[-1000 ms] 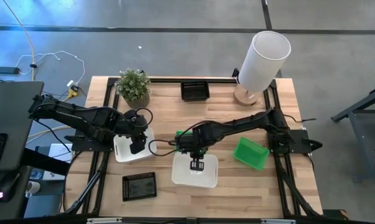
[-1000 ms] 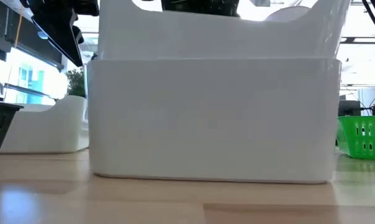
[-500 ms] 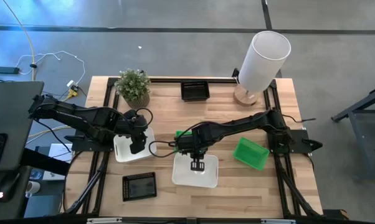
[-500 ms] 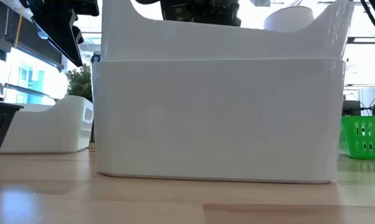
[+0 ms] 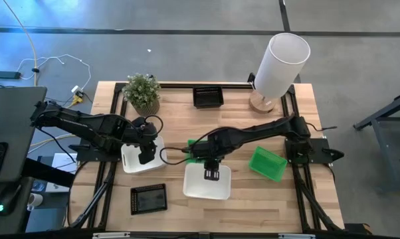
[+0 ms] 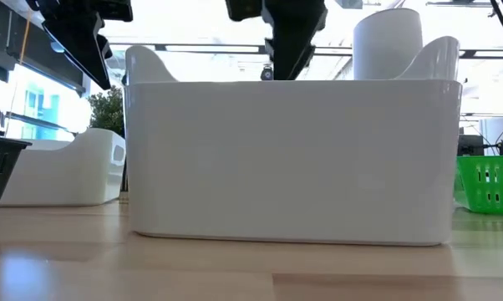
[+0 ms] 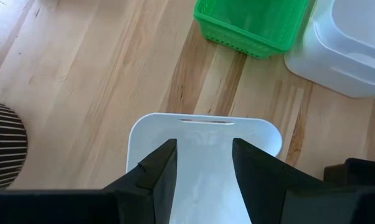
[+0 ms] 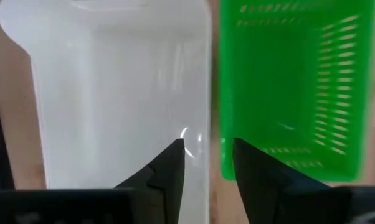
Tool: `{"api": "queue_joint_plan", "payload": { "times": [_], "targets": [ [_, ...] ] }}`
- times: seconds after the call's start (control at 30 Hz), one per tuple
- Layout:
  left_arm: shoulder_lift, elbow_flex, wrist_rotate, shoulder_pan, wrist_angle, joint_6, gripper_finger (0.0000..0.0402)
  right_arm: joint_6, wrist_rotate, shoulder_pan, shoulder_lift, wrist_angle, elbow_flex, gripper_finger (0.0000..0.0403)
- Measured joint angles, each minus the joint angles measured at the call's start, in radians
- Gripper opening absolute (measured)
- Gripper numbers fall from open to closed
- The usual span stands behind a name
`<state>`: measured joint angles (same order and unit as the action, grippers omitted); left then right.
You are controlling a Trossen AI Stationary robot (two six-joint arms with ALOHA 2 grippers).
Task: Stack baskets by color
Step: Stack the left white bin on the right white bins
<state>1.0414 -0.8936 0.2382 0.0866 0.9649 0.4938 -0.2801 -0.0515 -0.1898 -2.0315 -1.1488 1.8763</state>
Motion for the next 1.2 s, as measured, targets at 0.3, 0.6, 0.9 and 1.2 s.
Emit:
{"api": "queue_joint_plan", "payload": {
  "times": [0.3, 0.6, 0.9, 1.2],
  "targets": [
    [0.000, 0.000, 0.000, 0.001, 0.000, -0.026, 0.0140, 0.024, 0.175, -0.006, 0.115, -0.048, 0.001, 0.0124],
    [0.000, 0.000, 0.000, 0.001, 0.000, -0.026, 0.0140, -0.021, 0.404, -0.009, 0.151, -0.275, 0.001, 0.0124],
    [0.000, 0.000, -0.021, 0.001, 0.000, -0.026, 0.0140, -0.099, 0.480, -0.030, 0.151, -0.389, -0.002, 0.0124],
    [0.000, 0.000, -0.037, 0.041, 0.000, -0.024, 0.0140, -0.198, 0.531, -0.076, 0.180, -0.418, -0.130, 0.0124]
  ]
}}
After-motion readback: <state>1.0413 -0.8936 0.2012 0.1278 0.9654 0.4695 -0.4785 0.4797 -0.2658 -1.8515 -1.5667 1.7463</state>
